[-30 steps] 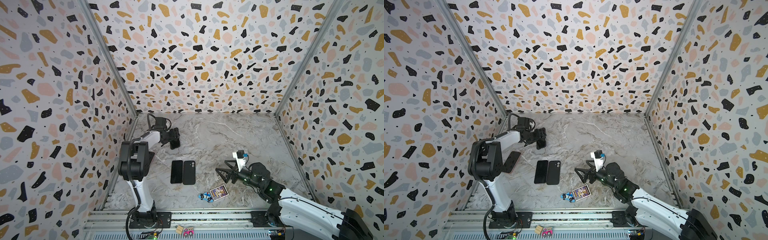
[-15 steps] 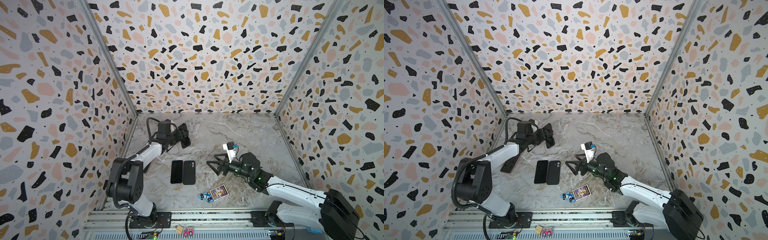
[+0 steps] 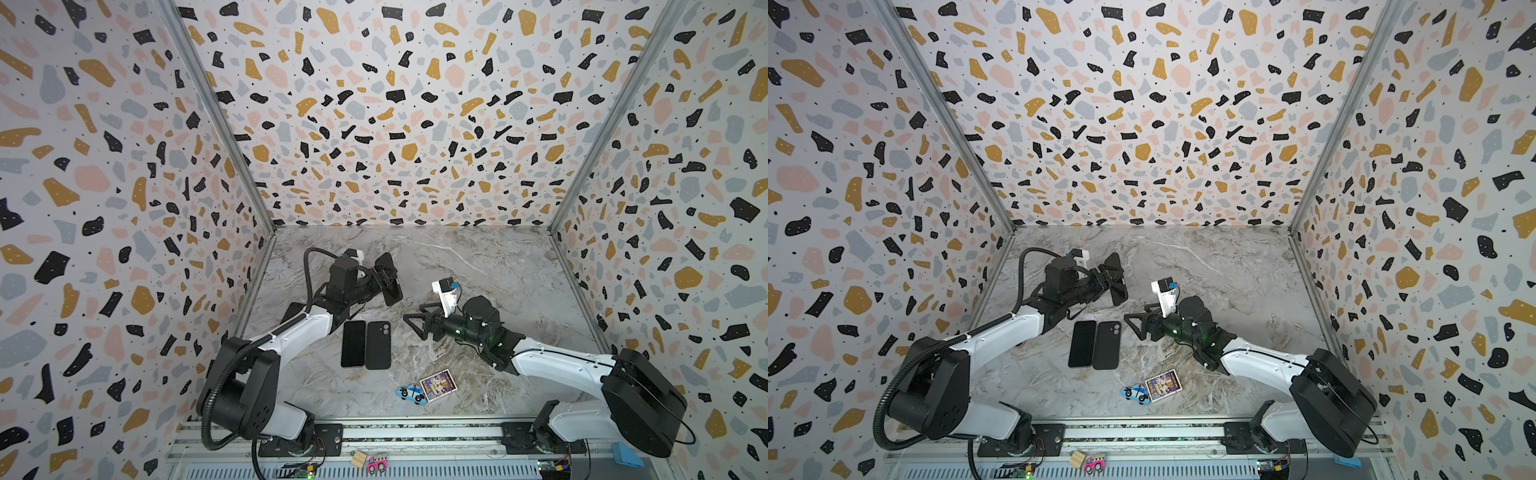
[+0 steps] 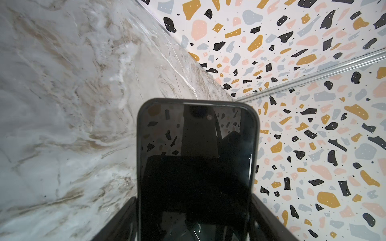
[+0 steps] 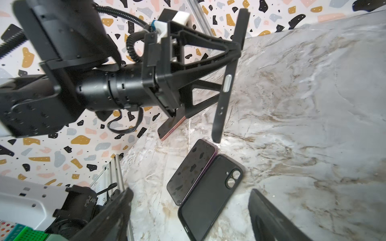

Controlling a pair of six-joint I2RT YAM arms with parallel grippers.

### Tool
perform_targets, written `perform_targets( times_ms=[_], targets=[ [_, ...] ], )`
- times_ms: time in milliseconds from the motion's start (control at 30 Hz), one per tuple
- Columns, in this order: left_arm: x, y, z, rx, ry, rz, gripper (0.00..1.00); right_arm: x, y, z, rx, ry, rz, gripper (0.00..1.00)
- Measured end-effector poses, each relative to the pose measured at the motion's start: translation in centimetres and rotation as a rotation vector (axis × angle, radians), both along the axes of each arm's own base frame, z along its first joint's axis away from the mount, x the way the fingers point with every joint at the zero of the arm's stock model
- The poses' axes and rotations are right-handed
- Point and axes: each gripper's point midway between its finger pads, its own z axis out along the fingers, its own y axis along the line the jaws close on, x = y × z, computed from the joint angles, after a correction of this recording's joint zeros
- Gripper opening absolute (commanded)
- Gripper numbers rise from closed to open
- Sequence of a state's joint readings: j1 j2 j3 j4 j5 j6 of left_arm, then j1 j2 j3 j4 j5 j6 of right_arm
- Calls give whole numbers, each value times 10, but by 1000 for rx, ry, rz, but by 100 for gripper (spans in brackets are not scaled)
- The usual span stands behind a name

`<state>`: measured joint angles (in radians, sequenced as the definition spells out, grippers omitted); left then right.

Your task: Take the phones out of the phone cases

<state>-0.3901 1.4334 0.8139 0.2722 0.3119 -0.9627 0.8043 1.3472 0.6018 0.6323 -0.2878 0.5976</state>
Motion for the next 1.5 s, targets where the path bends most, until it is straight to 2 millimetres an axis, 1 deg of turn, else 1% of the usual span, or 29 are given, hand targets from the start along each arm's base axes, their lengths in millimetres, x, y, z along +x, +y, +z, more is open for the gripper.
perform_targets(
  times_ms=[200, 400, 500, 600, 700, 900, 1100, 1233, 1367, 1433, 1467, 1500],
  targets=[
    [-13, -8, 5, -14, -28, 8, 44, 14, 3, -4, 4, 0, -40, 85],
    [-23, -20, -2, -13, -21, 1, 44, 25, 11, -6, 11, 7, -50, 82],
    [-26, -24, -2, -19, -31, 3, 44, 28, 14, -7, 15, 12, -53, 79],
    [-30, -26, -4, -28, -29, 2, 44, 32, 15, -11, 14, 23, -61, 74],
    [-33, -27, -7, -32, -26, 4, 43, 34, 15, -15, 17, 36, -68, 67],
    [-36, -28, -9, -39, -26, 15, 42, 38, 15, -16, 32, 49, -79, 48],
    [-40, -31, -5, -56, -40, 19, 42, 40, 18, -21, 33, 67, -82, 39],
    [-41, -34, -1, -64, -53, 18, 42, 41, 19, -19, 40, 69, -84, 32],
    [-43, -36, -2, -63, -52, 21, 42, 41, 19, -18, 44, 71, -84, 19],
    [-43, -34, -5, -60, -46, 34, 42, 43, 18, -21, 26, 64, -93, 12],
    [-43, -34, -7, -57, -42, 38, 43, 43, 17, -23, 17, 59, -93, 9],
    [-44, -34, -8, -55, -40, 39, 47, 43, 17, -25, 8, 59, -97, 6]
  ],
)
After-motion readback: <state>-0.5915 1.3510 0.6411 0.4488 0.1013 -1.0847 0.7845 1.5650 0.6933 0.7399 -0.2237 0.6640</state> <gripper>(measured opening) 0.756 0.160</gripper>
